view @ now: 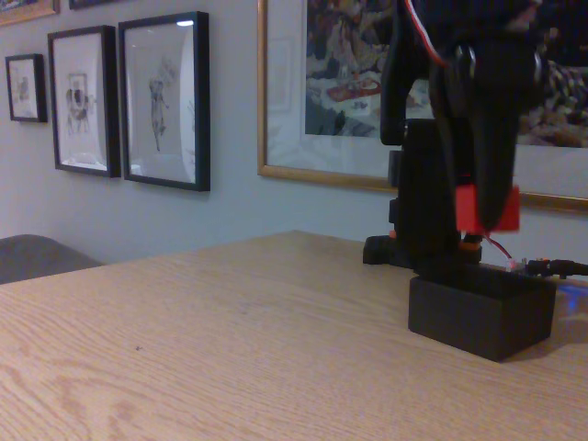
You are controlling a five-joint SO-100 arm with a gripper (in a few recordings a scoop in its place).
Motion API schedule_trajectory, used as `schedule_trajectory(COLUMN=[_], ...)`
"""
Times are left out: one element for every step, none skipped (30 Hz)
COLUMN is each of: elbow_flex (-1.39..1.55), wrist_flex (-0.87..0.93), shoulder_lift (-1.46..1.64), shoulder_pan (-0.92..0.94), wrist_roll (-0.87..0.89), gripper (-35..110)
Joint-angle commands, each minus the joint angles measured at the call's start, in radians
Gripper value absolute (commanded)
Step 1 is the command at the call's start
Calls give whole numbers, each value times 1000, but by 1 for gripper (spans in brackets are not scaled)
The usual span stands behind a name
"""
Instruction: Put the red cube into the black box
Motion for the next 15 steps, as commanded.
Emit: schedule_trajectory(elbow_flex=[-9, -9, -11, -11, -11, -9, -5, -2, -2, -5, -6, -9, -12, -12, -11], wrist_flex=[-2, 2, 5, 8, 11, 11, 11, 9, 14, 18, 21, 28, 37, 46, 44], shoulder_lift=[-29, -40, -51, -61, -72, -78, -83, -87, -97, -106, -117, -126, -135, -143, -146], shoulder_pan=[14, 15, 17, 17, 17, 17, 17, 15, 15, 17, 21, 26, 32, 38, 46], wrist_roll=[-6, -6, -6, -6, -8, -8, -8, -8, -8, -6, -6, -6, -9, -12, -14], gripper=[2, 2, 3, 3, 4, 4, 4, 4, 5, 5, 6, 8, 10, 13, 14])
